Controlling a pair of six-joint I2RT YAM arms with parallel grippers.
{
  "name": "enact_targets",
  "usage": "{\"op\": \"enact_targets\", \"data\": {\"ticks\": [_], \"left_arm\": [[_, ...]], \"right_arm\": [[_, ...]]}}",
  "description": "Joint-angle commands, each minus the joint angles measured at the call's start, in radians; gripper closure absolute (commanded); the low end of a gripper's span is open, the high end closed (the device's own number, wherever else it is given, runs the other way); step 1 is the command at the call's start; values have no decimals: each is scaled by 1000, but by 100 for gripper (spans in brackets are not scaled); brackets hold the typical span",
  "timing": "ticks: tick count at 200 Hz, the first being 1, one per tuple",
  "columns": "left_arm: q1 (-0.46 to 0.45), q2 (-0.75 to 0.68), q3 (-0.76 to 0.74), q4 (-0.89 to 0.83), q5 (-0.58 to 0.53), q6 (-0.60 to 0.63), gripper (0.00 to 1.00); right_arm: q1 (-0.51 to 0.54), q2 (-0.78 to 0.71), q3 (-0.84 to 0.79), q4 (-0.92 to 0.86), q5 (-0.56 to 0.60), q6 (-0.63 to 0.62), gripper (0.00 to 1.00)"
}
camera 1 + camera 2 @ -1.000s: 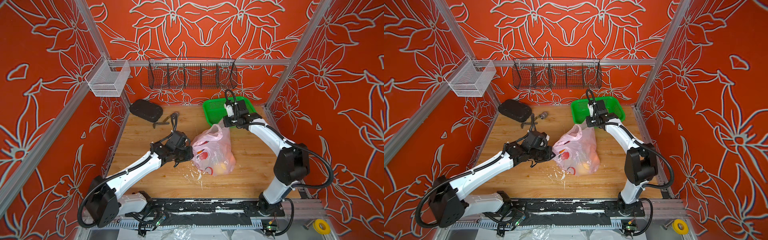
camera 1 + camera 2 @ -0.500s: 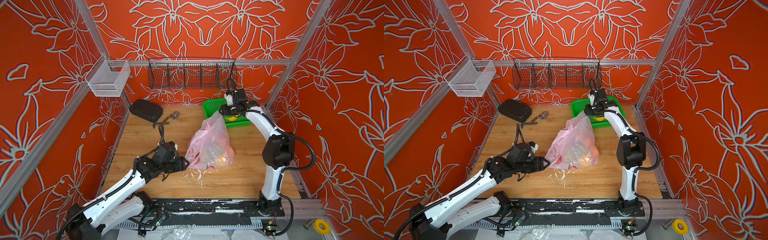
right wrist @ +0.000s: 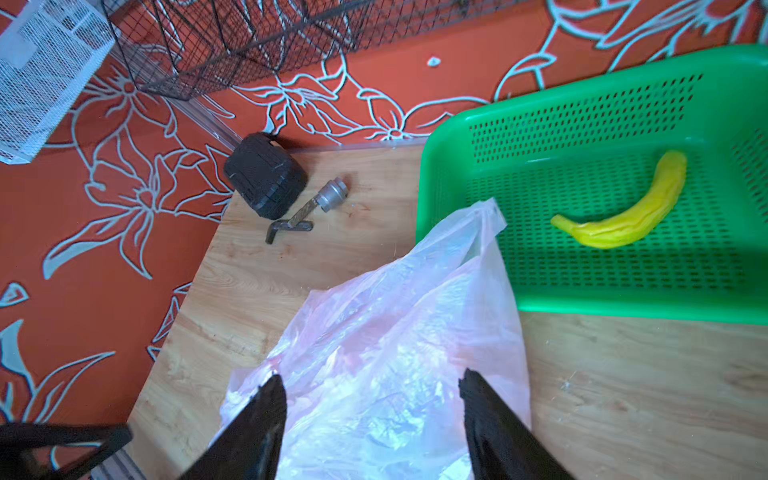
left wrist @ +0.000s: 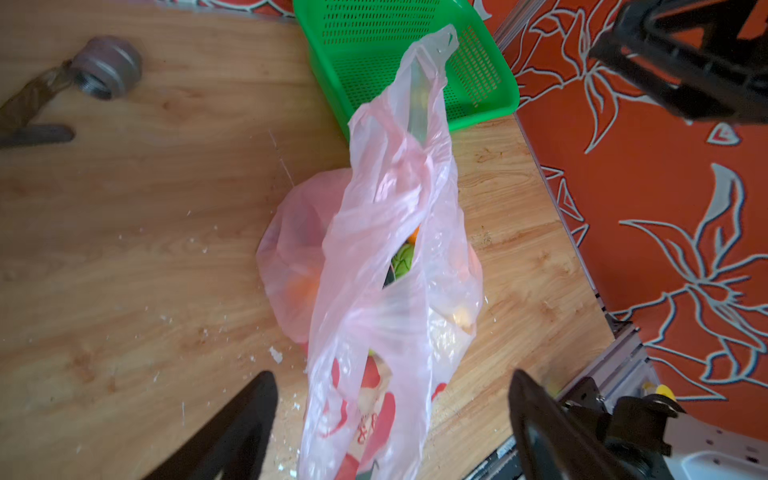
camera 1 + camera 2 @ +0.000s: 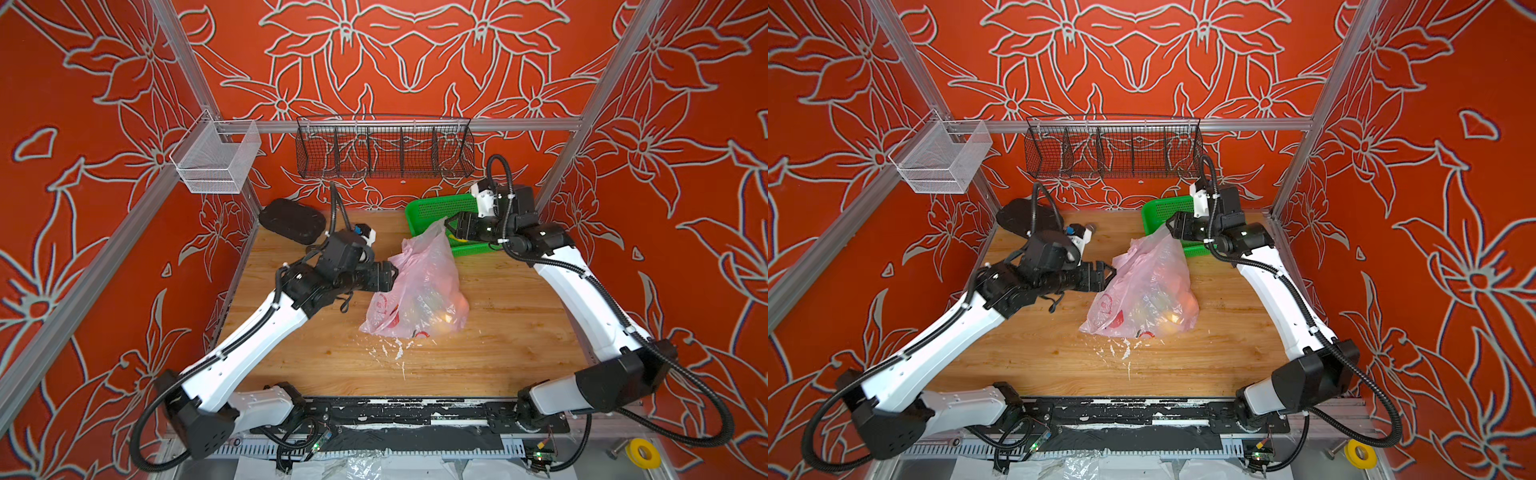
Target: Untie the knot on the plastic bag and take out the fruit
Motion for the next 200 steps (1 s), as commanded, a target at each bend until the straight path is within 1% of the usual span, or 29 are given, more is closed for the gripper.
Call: {"op": "enact_targets", "data": {"ticks": [1, 5, 14, 39, 64, 79, 85, 97, 104, 109, 129, 139, 148, 159, 184, 200], "left_arm": [[40, 100, 63, -21, 71, 76, 2], [49, 118, 71, -13, 85, 80, 0], [74, 155, 88, -2, 116, 85, 2], [132, 250, 142, -3, 193, 95, 3], [149, 315, 161, -13, 246, 110, 3], [158, 333, 150, -17, 266, 108, 0], [163, 334, 137, -13, 268, 103, 4], [174, 329, 108, -3, 266, 91, 17], [181, 324, 92, 6, 269, 83, 25], [186, 319, 80, 14, 267, 78, 33], [210, 308, 46, 38, 269, 47, 62], [224, 304, 36, 45, 271, 36, 72], [238, 302, 24, 50, 266, 27, 76], [253, 299, 10, 54, 260, 19, 77], [293, 289, -38, 70, 264, 3, 77], [312, 279, -72, 96, 298, -1, 73]], "right_arm": [[82, 25, -52, -67, 127, 117, 29], [95, 30, -60, -59, 128, 128, 29], [120, 48, -67, -45, 137, 160, 28], [172, 137, -49, -34, 149, 224, 26], [196, 228, -21, -22, 132, 225, 26], [211, 265, 4, -52, 157, 207, 30], [215, 268, 4, -59, 174, 200, 33], [219, 252, -26, -38, 189, 195, 48], [220, 230, -56, -16, 196, 197, 55], [219, 212, -76, -1, 205, 199, 61], [215, 126, -152, 36, 246, 194, 76], [209, 80, -191, 38, 263, 191, 85], [203, 38, -233, 37, 279, 192, 90], [190, -27, -289, 38, 293, 194, 91], [147, -199, -455, 49, 305, 211, 92], [119, -301, -573, 65, 306, 224, 92]]}}
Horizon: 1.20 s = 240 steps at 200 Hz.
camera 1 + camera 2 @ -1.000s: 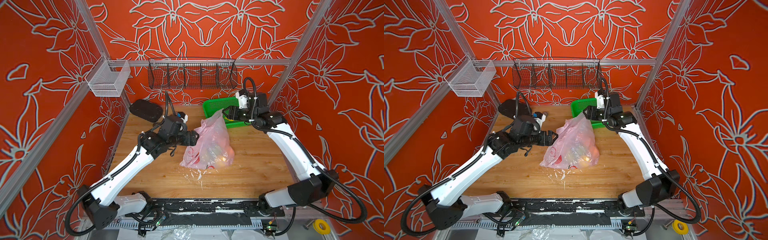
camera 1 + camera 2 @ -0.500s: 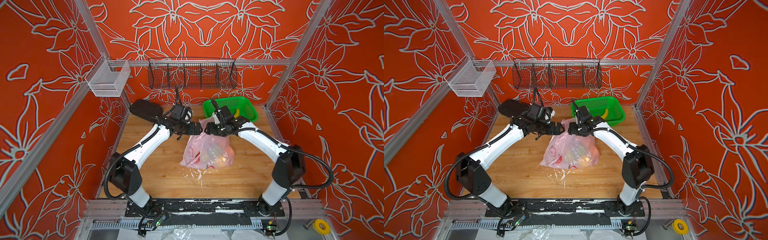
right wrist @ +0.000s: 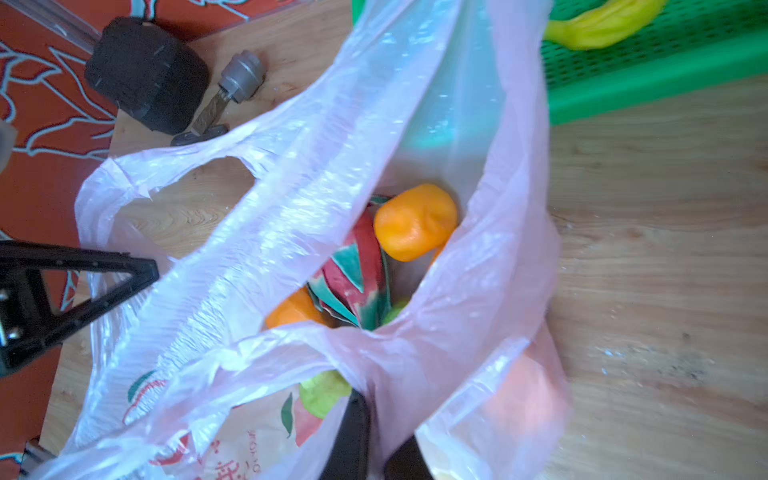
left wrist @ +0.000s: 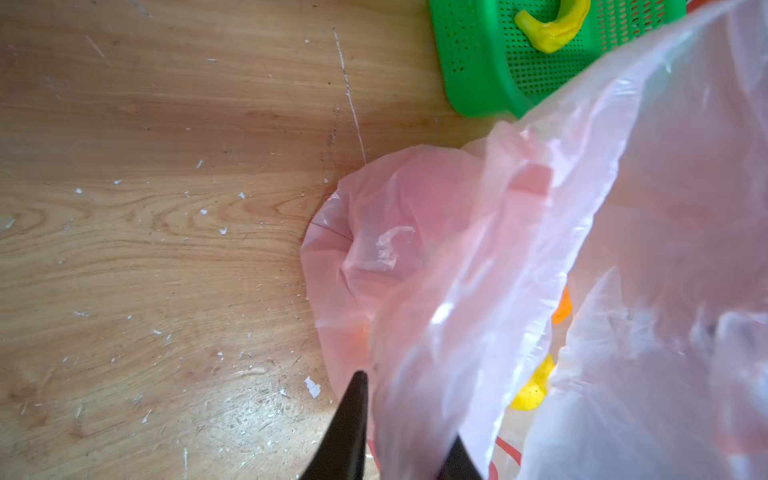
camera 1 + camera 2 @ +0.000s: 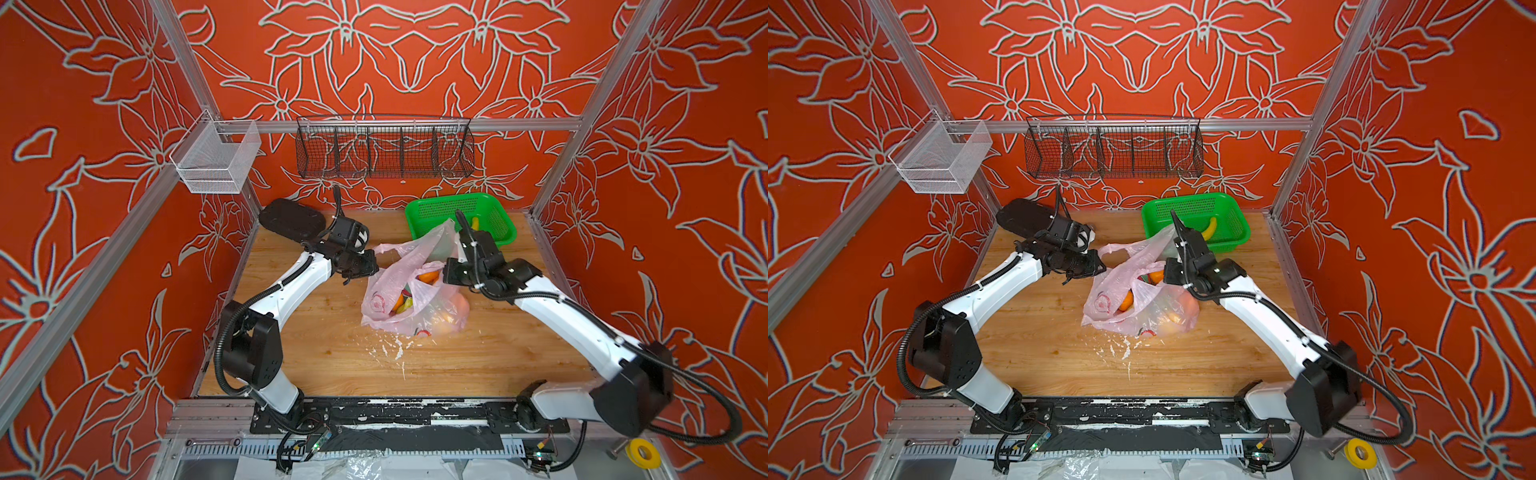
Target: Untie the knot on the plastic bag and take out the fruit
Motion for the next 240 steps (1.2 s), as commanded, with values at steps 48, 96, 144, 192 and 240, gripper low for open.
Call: {"op": "enact_targets", "data": {"ticks": [48, 96, 144, 192, 240], "left_arm": [[33, -78, -42, 26, 49, -10, 33], [27, -233, -22, 13, 66, -45, 15], [-83, -366, 6, -14, -36, -77, 14], [-235, -358, 1, -85, -235, -111, 13], [-299, -324, -29, -98, -270, -119, 13]], "right_arm": [[-85, -251, -406, 32, 51, 110, 92], [-85, -221, -453, 8, -9, 111, 73], [-85, -353, -360, -81, 36, 68, 44], [-85, -350, -61, -153, -8, -59, 30], [-39, -74, 252, -103, -201, -218, 31]]}}
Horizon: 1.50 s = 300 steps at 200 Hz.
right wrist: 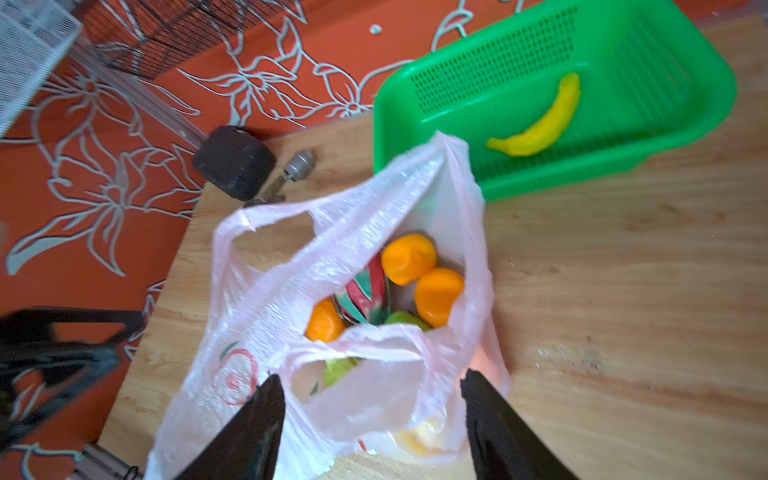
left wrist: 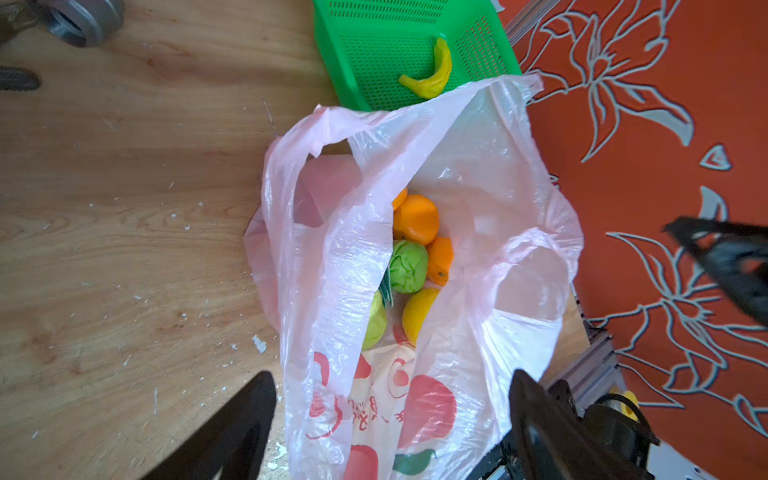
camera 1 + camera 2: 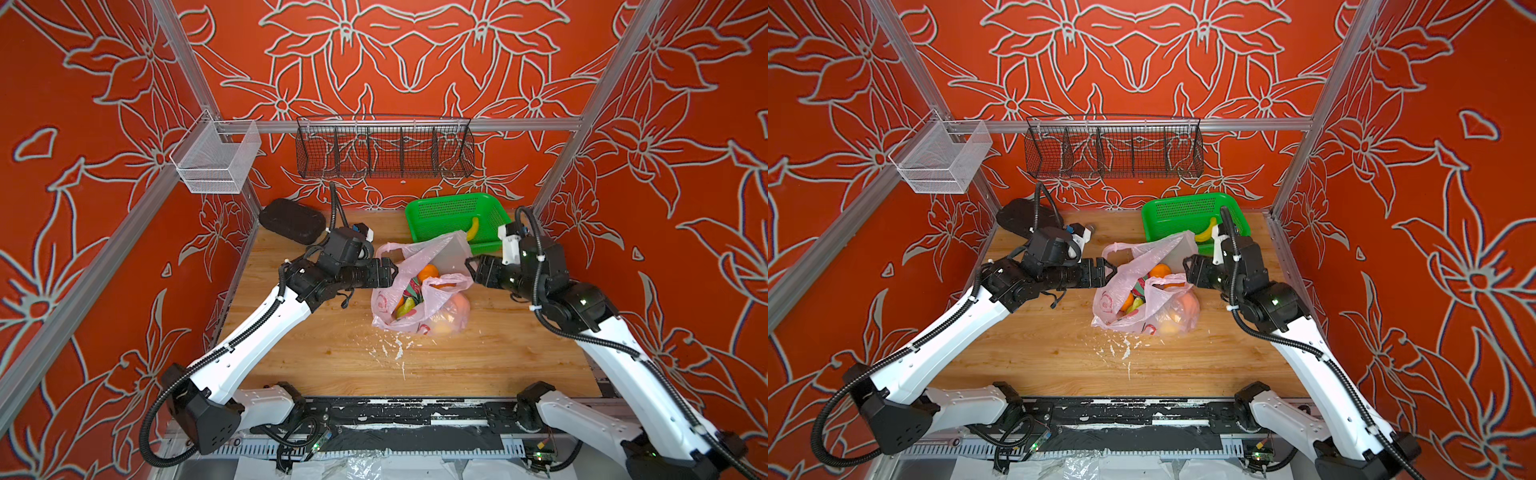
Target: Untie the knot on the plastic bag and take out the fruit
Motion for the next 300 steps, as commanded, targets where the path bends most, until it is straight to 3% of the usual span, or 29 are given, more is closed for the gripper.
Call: {"op": "enact_targets", "data": {"ticks": [1, 33, 62, 78, 107, 156, 189, 207, 236, 261, 279, 300], "left_arm": [[-35, 16, -8, -29, -51, -14, 13], [-61, 50, 15, -47, -71, 28, 15], [-68, 98, 78, -77, -106, 177, 27], [-71, 114, 102, -42, -75, 266, 28], [-67, 221, 190, -43, -80, 398, 26], [-50, 410, 291, -38, -77, 523, 15], [-43, 548, 374, -105, -141, 582, 1], [-42, 590, 391, -129, -113, 595, 1], [-42, 635, 397, -149, -123, 569, 24], [-31, 645, 416, -162, -183, 537, 56], [-4, 636, 439, -152, -181, 510, 66], [41, 635, 482, -146, -160, 467, 69]], "right_arm": [[34, 136, 105, 11, -120, -111, 30], [64, 343, 219, 21, -175, -122, 35], [81, 480, 243, -12, -170, -115, 36], [80, 504, 197, 9, -195, -90, 37], [81, 492, 103, 25, -206, -71, 39], [77, 360, -60, 31, -158, -58, 46], [77, 283, -129, 32, -208, -113, 46], [78, 268, -150, 9, -242, -139, 46], [103, 247, -207, -5, -251, -143, 48], [129, 220, -279, -9, -254, -136, 51], [157, 211, -332, -22, -252, -105, 56], [213, 194, -413, -4, -240, -51, 56]]}}
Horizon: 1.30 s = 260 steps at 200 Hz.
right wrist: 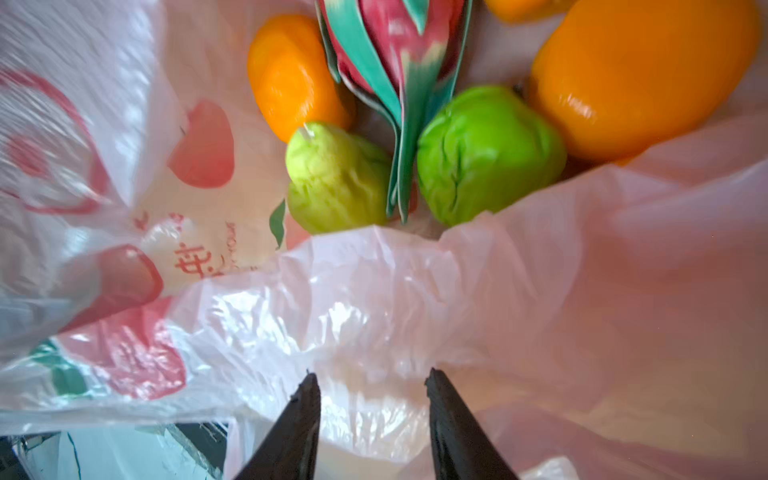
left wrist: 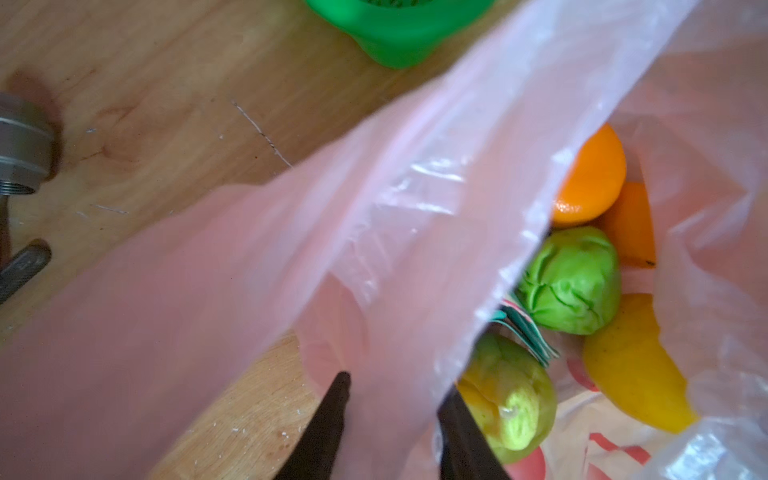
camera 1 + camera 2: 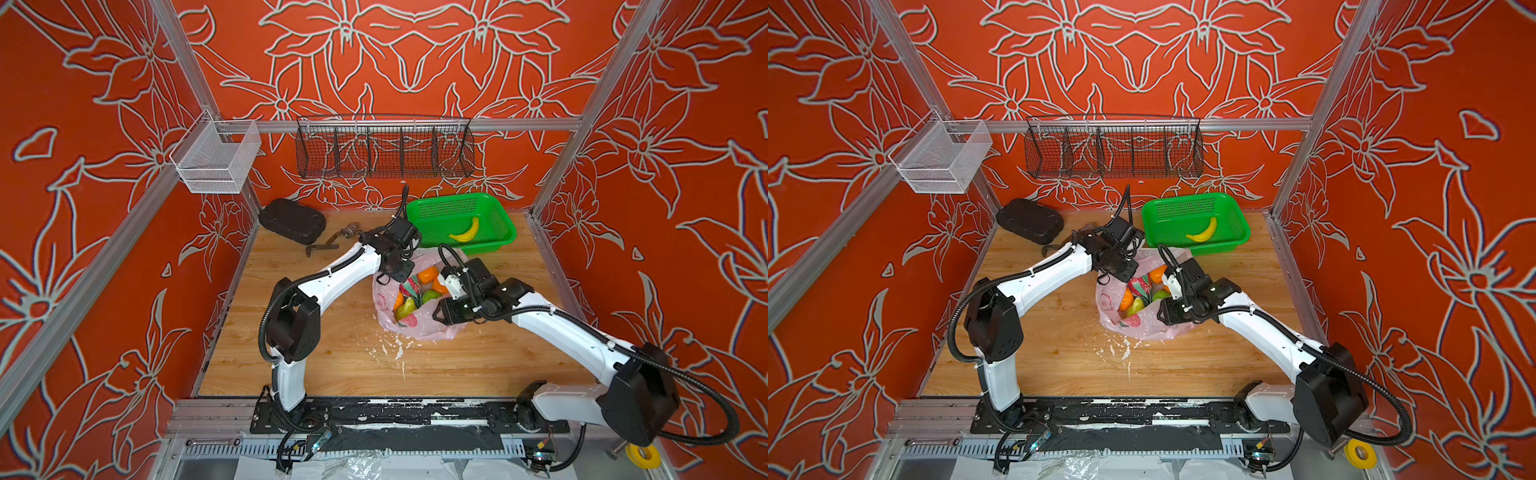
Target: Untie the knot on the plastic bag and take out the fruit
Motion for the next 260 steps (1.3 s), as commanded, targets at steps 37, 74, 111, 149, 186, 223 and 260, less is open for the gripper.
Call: {"op": "enact_targets", "data": {"ticks": [37, 74, 111, 149, 186, 223, 260], "left_arm": [[118, 12, 77, 21, 48, -121, 69], [122, -51, 35, 17, 149, -193, 42], [113, -238, -114, 58, 216, -287, 20], [80, -411, -249, 91, 235, -380, 16], [27, -544, -390, 65, 91, -513, 15], [15, -604, -556, 79, 76, -548, 15], [12, -545, -634, 108, 77, -541, 14]], "right_arm": [[129, -43, -175, 39, 19, 129, 57], [150, -75, -128, -47, 66, 124, 52], [150, -165, -2, -91, 149, 127, 33], [149, -144, 145, -26, 217, 106, 23], [147, -19, 246, 65, 313, 76, 24], [141, 128, 268, 108, 280, 68, 34], [168, 231, 164, 234, 21, 148, 44]]}}
